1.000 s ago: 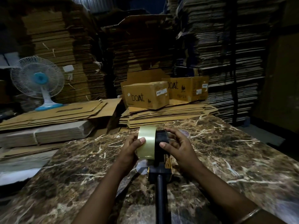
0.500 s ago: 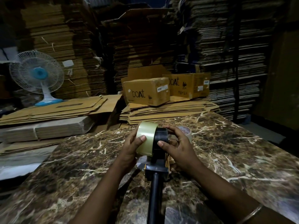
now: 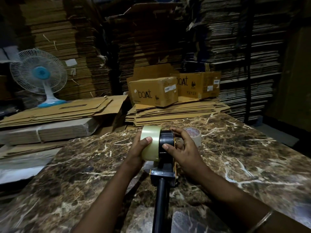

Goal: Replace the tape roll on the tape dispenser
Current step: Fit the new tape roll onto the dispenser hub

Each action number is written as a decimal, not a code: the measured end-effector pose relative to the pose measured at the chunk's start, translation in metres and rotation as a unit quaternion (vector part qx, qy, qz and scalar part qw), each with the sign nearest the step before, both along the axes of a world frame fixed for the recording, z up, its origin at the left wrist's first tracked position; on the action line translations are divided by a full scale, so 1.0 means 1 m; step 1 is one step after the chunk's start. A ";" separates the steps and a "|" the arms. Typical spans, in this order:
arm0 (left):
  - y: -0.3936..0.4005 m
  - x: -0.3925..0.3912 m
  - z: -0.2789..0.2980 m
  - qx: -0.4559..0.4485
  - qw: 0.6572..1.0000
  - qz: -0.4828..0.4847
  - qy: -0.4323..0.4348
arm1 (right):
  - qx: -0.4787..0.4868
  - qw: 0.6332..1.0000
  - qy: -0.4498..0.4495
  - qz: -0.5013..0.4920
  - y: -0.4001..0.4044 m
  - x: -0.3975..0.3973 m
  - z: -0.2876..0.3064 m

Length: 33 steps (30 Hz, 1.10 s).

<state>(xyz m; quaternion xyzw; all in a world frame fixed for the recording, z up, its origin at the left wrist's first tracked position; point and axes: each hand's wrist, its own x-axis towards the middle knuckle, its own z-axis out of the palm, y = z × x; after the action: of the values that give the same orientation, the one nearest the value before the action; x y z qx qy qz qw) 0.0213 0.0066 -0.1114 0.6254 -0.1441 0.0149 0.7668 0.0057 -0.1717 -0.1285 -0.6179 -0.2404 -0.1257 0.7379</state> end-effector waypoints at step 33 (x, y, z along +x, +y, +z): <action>-0.009 -0.005 0.018 0.075 0.995 -0.051 0.045 | 0.026 0.997 0.057 0.049 -0.006 -0.006 0.001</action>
<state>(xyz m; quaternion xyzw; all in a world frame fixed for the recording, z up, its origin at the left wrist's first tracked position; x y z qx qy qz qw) 0.0159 -0.0027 -0.0931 0.6729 -0.1420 -0.0636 0.7232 0.0000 -0.1774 -0.1272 -0.5922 -0.2244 -0.0607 0.7715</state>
